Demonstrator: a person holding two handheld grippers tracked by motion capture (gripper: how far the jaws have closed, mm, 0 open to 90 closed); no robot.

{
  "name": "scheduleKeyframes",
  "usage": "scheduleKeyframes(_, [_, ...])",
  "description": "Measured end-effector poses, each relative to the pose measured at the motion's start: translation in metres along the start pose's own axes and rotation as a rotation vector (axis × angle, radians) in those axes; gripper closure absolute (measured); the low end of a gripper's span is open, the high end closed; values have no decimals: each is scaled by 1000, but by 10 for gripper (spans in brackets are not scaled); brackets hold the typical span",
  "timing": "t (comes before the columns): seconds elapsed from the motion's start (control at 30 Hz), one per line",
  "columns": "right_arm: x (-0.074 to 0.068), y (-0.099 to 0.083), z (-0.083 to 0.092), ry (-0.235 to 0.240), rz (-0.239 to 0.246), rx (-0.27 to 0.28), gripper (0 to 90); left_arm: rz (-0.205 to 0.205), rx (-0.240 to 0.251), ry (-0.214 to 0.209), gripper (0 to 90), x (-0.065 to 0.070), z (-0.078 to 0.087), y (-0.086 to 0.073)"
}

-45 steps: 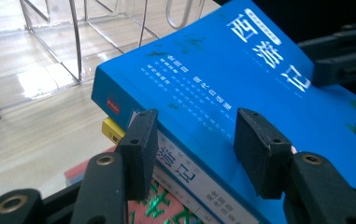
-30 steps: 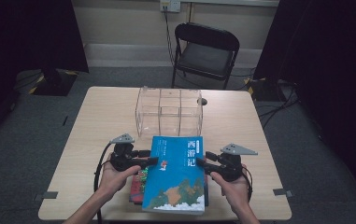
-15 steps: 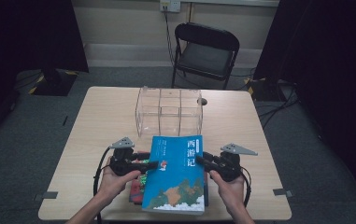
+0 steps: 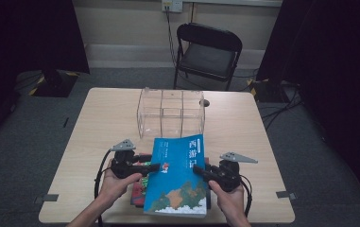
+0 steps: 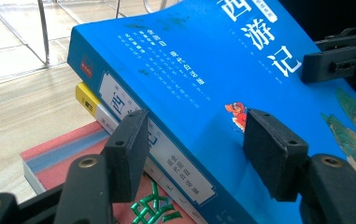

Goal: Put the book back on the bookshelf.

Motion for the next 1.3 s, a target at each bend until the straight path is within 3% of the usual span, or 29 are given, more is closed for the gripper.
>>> scheduleKeyframes(0.03, [3, 3, -2, 39, -30, -4, 621, 7, -4, -5, 396, 0, -1, 0])
scheduleKeyframes(0.23, [5, 11, -17, 87, -45, -25, 581, 13, -7, -4, 357, -1, -3, 1])
scheduleKeyframes(0.27, [7, 15, -21, 116, -50, -39, 575, 12, -11, -4, 349, -1, -3, 1])
scheduleKeyframes(0.47, [6, 21, -30, 180, -36, -66, 548, 17, -26, -1, 300, -2, -8, 2])
scheduleKeyframes(0.63, [4, 25, -34, 215, 11, -121, 565, 23, -29, 18, 256, -4, -11, 4])
scheduleKeyframes(0.83, [7, 29, -38, 251, 0, -150, 546, 29, -28, 24, 242, -4, -13, 6])
scheduleKeyframes(0.87, [7, 29, -39, 253, 0, -152, 556, 28, -27, 23, 241, -5, -13, 6])
scheduleKeyframes(0.97, [11, 28, -40, 225, 21, -161, 707, 21, -26, 19, 236, -6, -13, 6])
scheduleKeyframes(1.03, [11, 27, -40, 240, 25, -153, 724, 28, -17, 13, 234, -6, -14, 6])
scheduleKeyframes(1.13, [8, 29, -36, 273, 41, -94, 792, 19, -19, 5, 235, -7, -13, 6])
scheduleKeyframes(1.3, [1, 31, -31, 264, 108, -42, 814, 10, -19, -7, 225, -7, -12, 6])
Point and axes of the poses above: each handheld gripper's, and its own axes: z roughly backward along the jaws, y roughly out of its top, x roughly to its right, the point moved 7 cm from there along -z, roughly forward along the jaws, and after that the axes turned 6 degrees about z, right-handed, at the moved point
